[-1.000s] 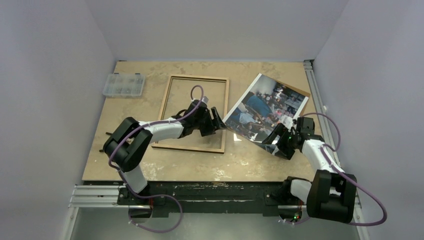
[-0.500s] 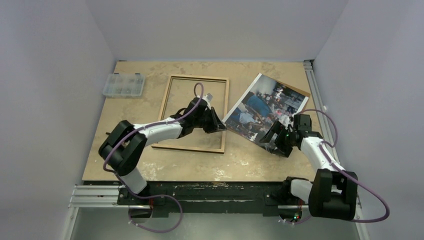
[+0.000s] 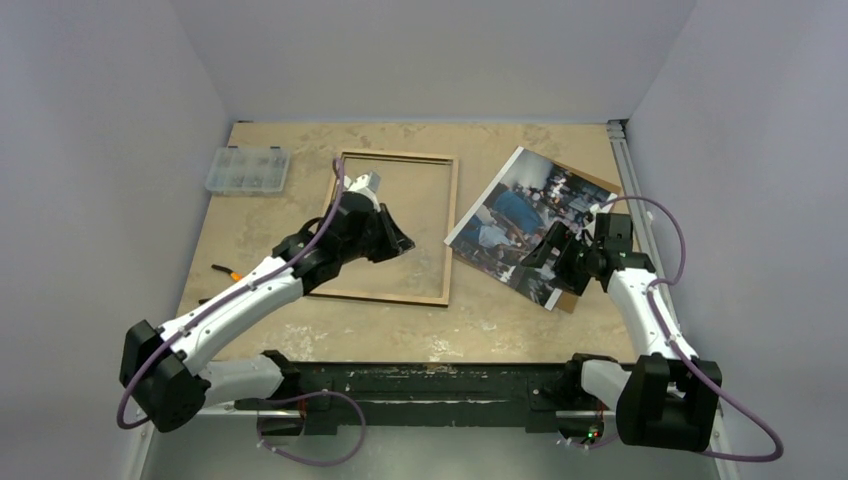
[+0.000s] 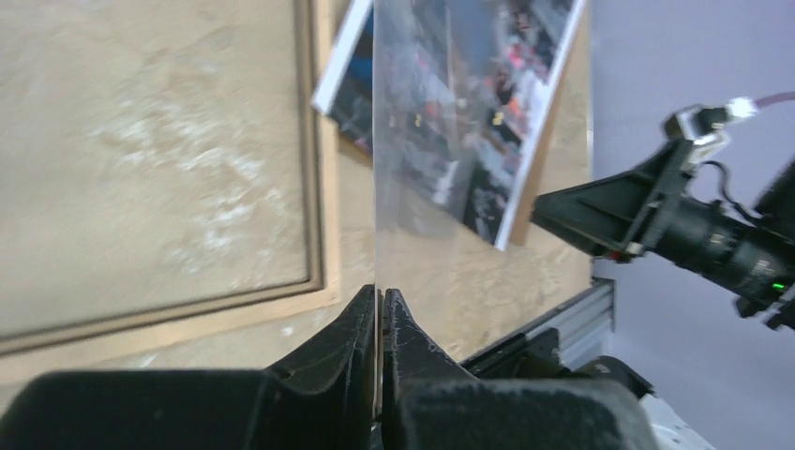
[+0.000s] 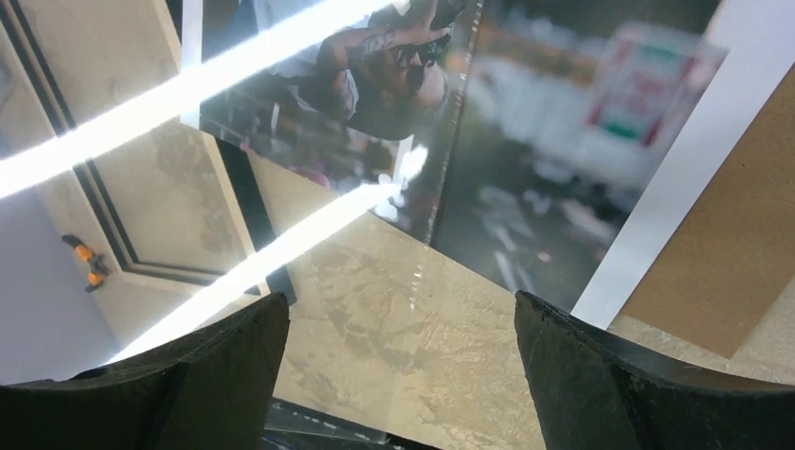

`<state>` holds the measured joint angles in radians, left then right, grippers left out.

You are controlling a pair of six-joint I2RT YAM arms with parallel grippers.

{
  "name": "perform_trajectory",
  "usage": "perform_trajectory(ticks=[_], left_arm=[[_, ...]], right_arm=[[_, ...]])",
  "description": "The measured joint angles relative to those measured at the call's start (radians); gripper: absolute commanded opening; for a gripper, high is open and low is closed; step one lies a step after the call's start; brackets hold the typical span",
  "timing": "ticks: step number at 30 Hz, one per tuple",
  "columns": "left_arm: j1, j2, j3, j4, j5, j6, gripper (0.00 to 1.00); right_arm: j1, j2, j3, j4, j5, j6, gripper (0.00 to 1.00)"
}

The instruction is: Put the photo into the frame

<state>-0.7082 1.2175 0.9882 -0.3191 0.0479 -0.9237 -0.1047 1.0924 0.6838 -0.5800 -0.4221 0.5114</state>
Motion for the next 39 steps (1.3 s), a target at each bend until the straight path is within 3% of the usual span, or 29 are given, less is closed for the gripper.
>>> perform_trajectory(ticks=[4,11,14,25,39], left_arm=[[0.000,-0.100,-0.081,-0.126,-0.093,-0.028,0.08],[0.000,-0.300,-0.321,-0.268,-0.198,-0.124,0.59],[0.000,-0.338,-0.348,-0.320,-0.239,-0.139,0.71],[0.000,-0.135,-0.305,-0.320,-0.250,-0.126,0.72],[0.000,0.074,-0.290,-0.207,-0.163,-0.105,0.70]], right_arm=[[0.001,0.001,-0.011,0.013,-0.024,0.000,0.91],[0.017,0.045,-0.053,0.031,-0.042,-0.004,0.91],[0.019,0.063,-0.063,0.029,-0.039,-0.013,0.91],[0.020,0.079,-0.171,0.082,-0.075,0.011,0.91],[0.035,0.158,-0.300,0.464,-0.328,0.202,0.83]])
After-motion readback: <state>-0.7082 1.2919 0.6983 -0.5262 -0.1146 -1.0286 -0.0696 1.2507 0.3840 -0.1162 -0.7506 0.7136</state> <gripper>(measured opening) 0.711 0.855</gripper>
